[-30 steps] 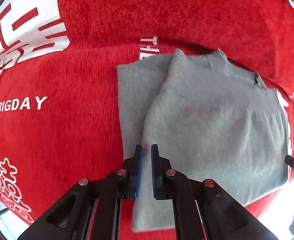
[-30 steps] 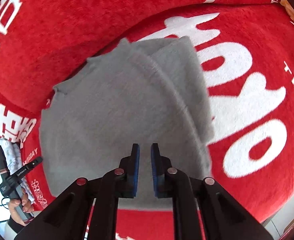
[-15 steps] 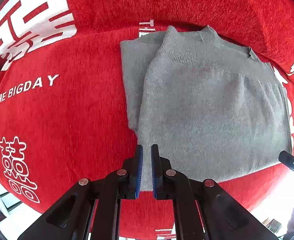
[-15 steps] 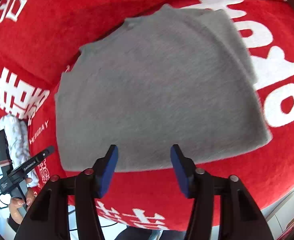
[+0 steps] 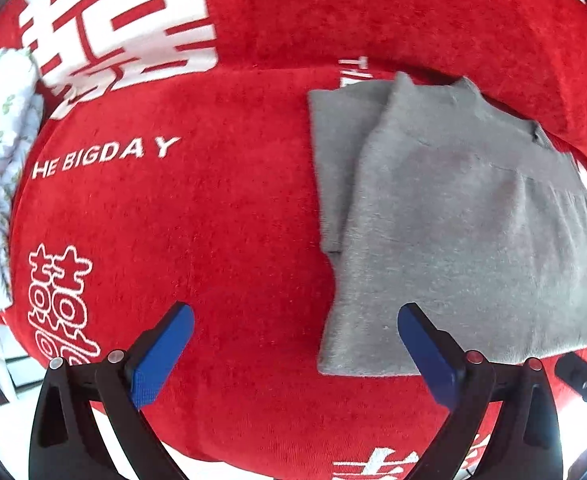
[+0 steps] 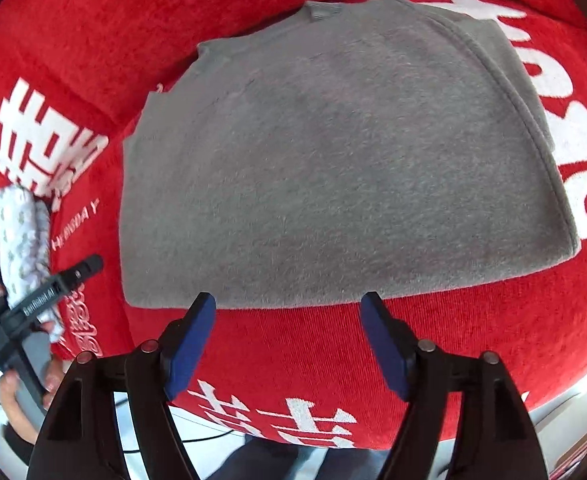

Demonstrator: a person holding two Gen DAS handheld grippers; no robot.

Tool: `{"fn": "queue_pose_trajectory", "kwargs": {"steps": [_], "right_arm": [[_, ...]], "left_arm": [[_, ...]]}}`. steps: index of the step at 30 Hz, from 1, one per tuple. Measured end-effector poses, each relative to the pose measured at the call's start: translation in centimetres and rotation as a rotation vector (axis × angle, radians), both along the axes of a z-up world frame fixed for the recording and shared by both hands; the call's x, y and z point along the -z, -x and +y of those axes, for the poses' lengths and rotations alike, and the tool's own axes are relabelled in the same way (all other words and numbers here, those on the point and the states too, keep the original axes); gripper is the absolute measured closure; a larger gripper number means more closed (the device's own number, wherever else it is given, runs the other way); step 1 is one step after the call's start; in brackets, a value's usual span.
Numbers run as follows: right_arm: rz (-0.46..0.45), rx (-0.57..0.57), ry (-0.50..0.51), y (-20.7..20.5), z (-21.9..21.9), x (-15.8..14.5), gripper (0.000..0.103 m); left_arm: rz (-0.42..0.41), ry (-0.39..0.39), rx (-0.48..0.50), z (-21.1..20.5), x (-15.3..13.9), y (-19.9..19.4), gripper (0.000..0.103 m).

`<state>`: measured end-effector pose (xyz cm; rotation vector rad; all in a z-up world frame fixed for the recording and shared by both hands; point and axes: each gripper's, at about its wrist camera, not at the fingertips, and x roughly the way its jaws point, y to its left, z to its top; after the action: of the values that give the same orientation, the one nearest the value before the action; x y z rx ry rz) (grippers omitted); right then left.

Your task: Fold small clothes

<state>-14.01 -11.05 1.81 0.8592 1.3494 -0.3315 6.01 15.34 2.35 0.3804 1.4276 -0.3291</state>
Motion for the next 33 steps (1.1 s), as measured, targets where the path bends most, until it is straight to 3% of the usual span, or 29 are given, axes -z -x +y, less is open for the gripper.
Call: {"fn": "queue_pose_trajectory", "kwargs": {"steps": [7, 11, 25, 30, 33], "right_arm": [[0.08, -0.138, 0.172, -0.8, 2.3, -0.6, 0.025], [0.087, -0.171, 0.202, -0.9, 3.0, -0.7, 0.023], [0.117, -0.244, 0.283, -2.0, 5.6, -1.0, 0.023], [0.122, -0.255, 0.282, -2.4, 6.3, -0.7, 0.023], [0.124, -0.26, 0.275, -2.9, 6.8, -0.5, 0.023]], "left_arm": [[0.036, 0.009, 0.027, 0.5, 0.4, -0.1, 0.001], [0.061, 0.06, 0.039, 0.7, 0.2, 0.4, 0.001], [0.021, 0.139, 0.109, 0.3, -0.7, 0.8, 0.001], [0.051, 0.122, 0.105, 0.2, -0.2, 0.7, 0.001], [0.112, 0.116, 0.043, 0.7, 0.7, 0.1, 0.001]]}}
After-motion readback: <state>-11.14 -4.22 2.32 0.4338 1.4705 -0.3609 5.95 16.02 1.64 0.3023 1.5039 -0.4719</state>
